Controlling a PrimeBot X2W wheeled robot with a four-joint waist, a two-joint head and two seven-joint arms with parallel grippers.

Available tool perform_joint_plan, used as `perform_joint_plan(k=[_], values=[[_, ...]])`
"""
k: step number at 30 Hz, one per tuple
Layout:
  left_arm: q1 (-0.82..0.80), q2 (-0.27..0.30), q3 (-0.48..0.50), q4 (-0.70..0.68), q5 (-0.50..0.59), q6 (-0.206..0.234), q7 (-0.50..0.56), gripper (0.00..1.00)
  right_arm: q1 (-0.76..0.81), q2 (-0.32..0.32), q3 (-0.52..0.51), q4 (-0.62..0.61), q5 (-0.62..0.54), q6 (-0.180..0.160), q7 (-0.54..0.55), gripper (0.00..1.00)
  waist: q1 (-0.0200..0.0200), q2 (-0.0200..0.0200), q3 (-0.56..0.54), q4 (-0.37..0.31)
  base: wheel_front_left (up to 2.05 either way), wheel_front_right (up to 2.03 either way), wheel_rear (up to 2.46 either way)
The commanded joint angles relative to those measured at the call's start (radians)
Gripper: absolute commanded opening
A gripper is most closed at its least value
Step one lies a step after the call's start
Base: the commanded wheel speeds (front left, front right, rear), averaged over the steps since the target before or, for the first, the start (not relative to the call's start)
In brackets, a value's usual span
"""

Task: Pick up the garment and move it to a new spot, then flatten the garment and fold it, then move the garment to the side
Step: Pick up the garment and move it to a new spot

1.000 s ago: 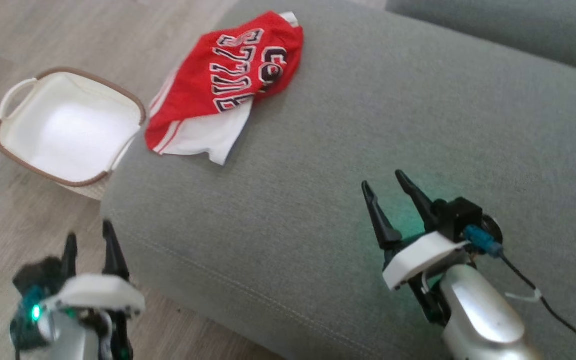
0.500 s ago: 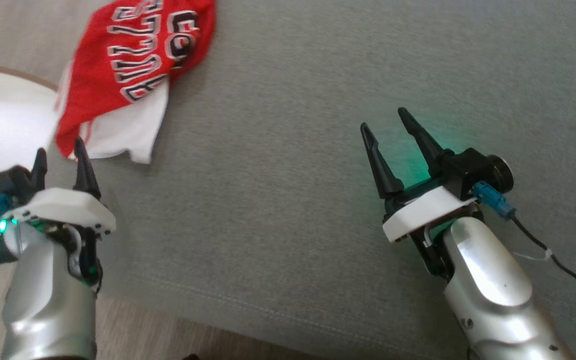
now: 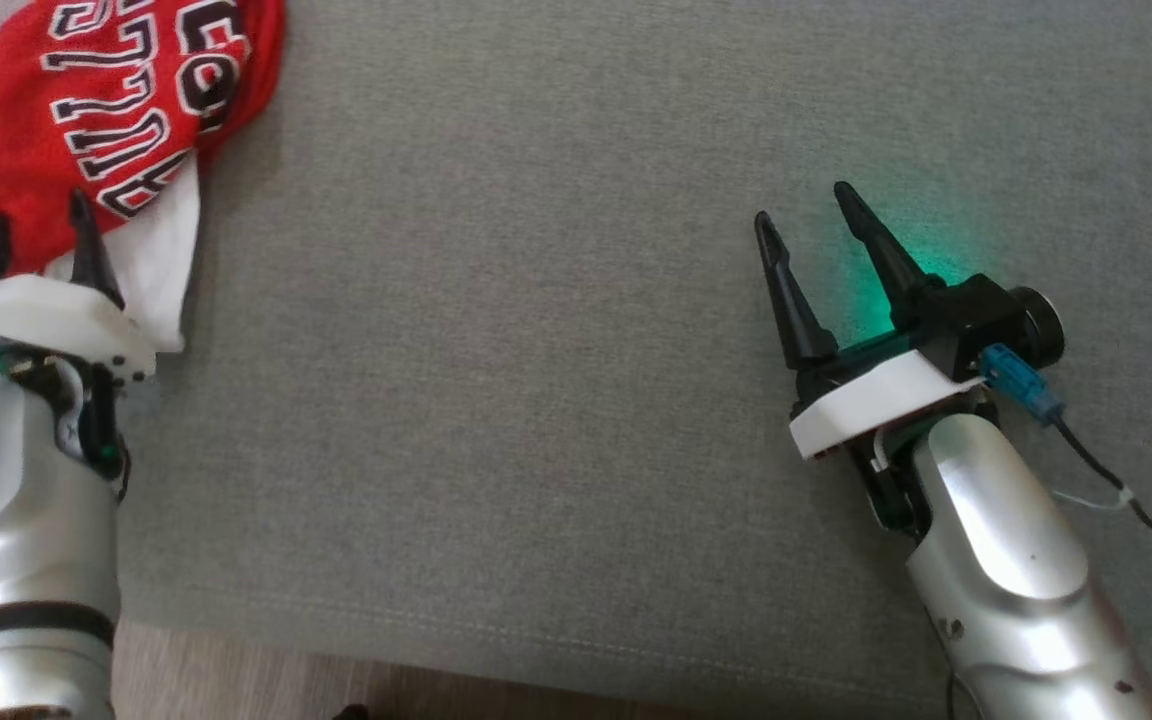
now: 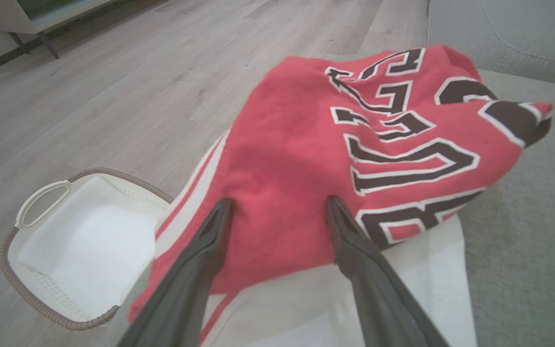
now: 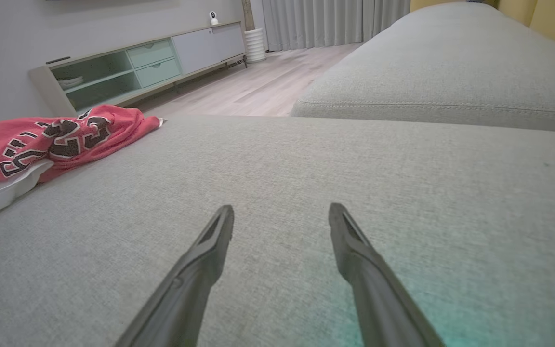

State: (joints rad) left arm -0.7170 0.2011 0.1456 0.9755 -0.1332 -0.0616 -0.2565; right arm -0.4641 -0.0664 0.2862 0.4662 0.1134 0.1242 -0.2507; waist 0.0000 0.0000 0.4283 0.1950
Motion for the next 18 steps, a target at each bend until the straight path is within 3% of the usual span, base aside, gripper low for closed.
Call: perform_joint_plan(k=[1, 4, 5, 6, 7, 13, 18], values=[[-0.02, 0.063, 0.031, -0.004, 0.002, 0.001, -0.005, 1.0, -0.022, 0.016, 0.02, -0.031, 0.001, 0.007, -0.011, 1.0, 0.0, 0.0, 0.009, -0.014, 0.0, 0.0, 0.0], [-0.057, 0.079, 0.037, 0.079, -0.011, -0.003, 0.003, 0.97, -0.029, 0.016, 0.013, -0.03, 0.004, 0.007, -0.011, 1.0, 0.0, 0.0, 0.022, -0.039, 0.0, 0.0, 0.0], [-0.07, 0.084, 0.038, 0.104, -0.016, -0.005, 0.007, 0.64, -0.029, 0.016, 0.009, -0.03, 0.004, 0.007, -0.011, 1.0, 0.0, 0.0, 0.025, -0.046, 0.0, 0.0, 0.0], [-0.081, 0.089, 0.037, 0.125, -0.016, -0.007, 0.007, 0.22, -0.026, 0.016, 0.005, -0.031, 0.002, 0.007, -0.011, 1.0, 0.0, 0.0, 0.028, -0.053, 0.0, 0.0, 0.0], [-0.091, 0.095, 0.033, 0.141, -0.015, -0.008, 0.006, 0.0, -0.023, 0.016, 0.0, -0.03, 0.001, 0.007, -0.011, 1.0, 0.0, 0.0, 0.03, -0.058, 0.0, 0.0, 0.0], [-0.145, 0.12, 0.002, 0.141, -0.003, -0.036, -0.004, 0.0, -0.006, 0.016, -0.03, -0.017, 0.015, 0.007, -0.011, 1.0, 0.0, 0.0, 0.01, -0.089, 0.0, 0.0, 0.0], [-0.18, 0.107, -0.058, -0.075, 0.031, -0.056, -0.005, 0.0, 0.014, 0.016, -0.04, -0.017, 0.07, 0.007, -0.011, 1.0, 0.0, 0.0, -0.066, -0.131, 0.0, 0.0, 0.0]])
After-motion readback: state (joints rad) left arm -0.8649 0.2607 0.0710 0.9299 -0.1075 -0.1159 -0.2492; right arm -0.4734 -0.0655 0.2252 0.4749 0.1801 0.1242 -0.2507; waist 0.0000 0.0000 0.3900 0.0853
